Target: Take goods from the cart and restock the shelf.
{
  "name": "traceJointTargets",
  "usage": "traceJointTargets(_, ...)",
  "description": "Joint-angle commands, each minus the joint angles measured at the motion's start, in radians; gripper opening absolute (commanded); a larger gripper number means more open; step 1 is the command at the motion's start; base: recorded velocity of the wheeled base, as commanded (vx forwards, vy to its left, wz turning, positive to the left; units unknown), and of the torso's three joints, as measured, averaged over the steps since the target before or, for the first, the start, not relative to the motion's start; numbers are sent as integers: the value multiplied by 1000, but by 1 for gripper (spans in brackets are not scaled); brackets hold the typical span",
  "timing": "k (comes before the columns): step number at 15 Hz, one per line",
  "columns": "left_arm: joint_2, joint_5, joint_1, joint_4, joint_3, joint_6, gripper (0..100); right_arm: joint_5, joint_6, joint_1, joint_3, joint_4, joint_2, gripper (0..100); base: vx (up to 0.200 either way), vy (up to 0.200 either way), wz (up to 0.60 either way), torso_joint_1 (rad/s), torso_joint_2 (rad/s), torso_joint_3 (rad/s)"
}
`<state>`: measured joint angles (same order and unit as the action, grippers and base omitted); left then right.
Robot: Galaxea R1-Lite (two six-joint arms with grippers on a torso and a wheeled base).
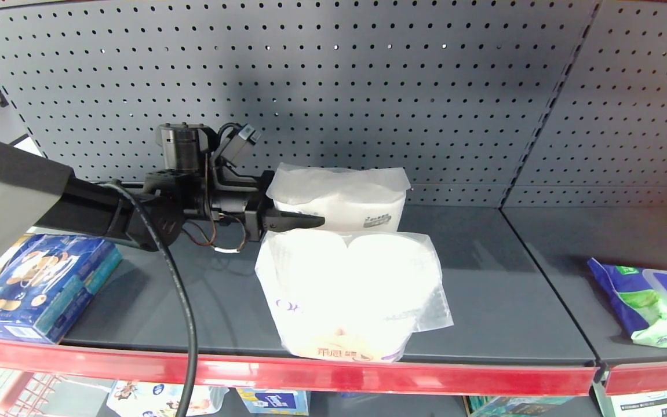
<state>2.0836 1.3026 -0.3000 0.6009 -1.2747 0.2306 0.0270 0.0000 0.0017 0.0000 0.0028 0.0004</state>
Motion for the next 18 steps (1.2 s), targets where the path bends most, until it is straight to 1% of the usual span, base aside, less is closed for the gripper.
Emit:
traceJointTargets(1,4,0,-5,0,-2,1,0,1,0,1,0,0,0,100,0,0,0,0,0,0)
traceJointTargets(5,9,0,-24,-1,-11,1,0,1,0,1,0,0,0,100,0,0,0,0,0,0)
traceJointTargets(9,10,-5,-14,-9,-12,-1,0,1,0,0,0,0,0,100,0,0,0,0,0,0)
traceJointTargets(11,9,-17,-10,-33,-18,3,0,1,0,1,0,0,0,100,0,0,0,0,0,0)
traceJointTargets(18,7,-17,-8,-33,-22,12,0,1,0,0,0,0,0,100,0,0,0,0,0,0)
